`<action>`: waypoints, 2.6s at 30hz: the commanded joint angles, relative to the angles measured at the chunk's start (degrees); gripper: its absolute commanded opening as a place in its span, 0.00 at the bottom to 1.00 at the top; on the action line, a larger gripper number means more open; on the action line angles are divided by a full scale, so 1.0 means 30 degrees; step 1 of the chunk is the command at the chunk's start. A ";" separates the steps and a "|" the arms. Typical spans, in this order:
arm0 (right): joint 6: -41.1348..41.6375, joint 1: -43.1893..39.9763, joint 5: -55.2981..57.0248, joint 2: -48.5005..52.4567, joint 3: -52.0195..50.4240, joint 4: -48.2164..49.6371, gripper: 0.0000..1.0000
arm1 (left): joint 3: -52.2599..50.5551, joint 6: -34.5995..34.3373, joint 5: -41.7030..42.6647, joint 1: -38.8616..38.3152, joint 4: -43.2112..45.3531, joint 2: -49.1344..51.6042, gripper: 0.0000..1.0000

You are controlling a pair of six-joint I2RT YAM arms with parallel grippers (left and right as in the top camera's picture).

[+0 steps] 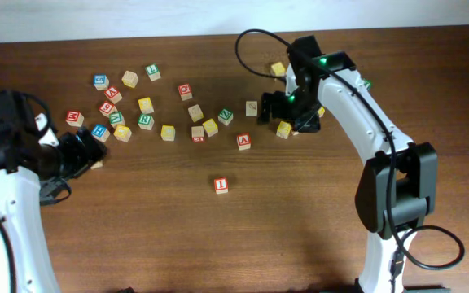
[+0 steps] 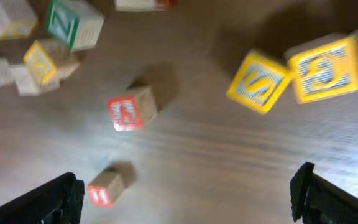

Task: Spell out ICRA
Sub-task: 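Move the left gripper over the yellow C block, then close the left gripper on the yellow C block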

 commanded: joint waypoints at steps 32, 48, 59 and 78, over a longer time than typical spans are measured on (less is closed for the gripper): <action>-0.0444 -0.3497 0.0488 -0.3169 0.0153 -0.2025 0.98 | -0.1902 0.2907 -0.5836 -0.9653 1.1584 0.6994 0.98; -0.0437 -0.8757 0.0481 -0.3169 0.0153 -0.2084 0.98 | -0.1902 0.2914 -0.4896 -0.9260 1.4047 1.0863 0.71; -0.0437 -0.8757 0.0481 -0.3169 0.0153 -0.2084 0.98 | -0.1902 0.2907 -0.4248 -0.9238 1.4557 1.1963 0.64; -0.0437 -0.8757 0.0481 -0.3169 0.0153 -0.2084 0.99 | -0.1902 0.2914 -0.2936 -0.8473 1.5322 1.2109 0.38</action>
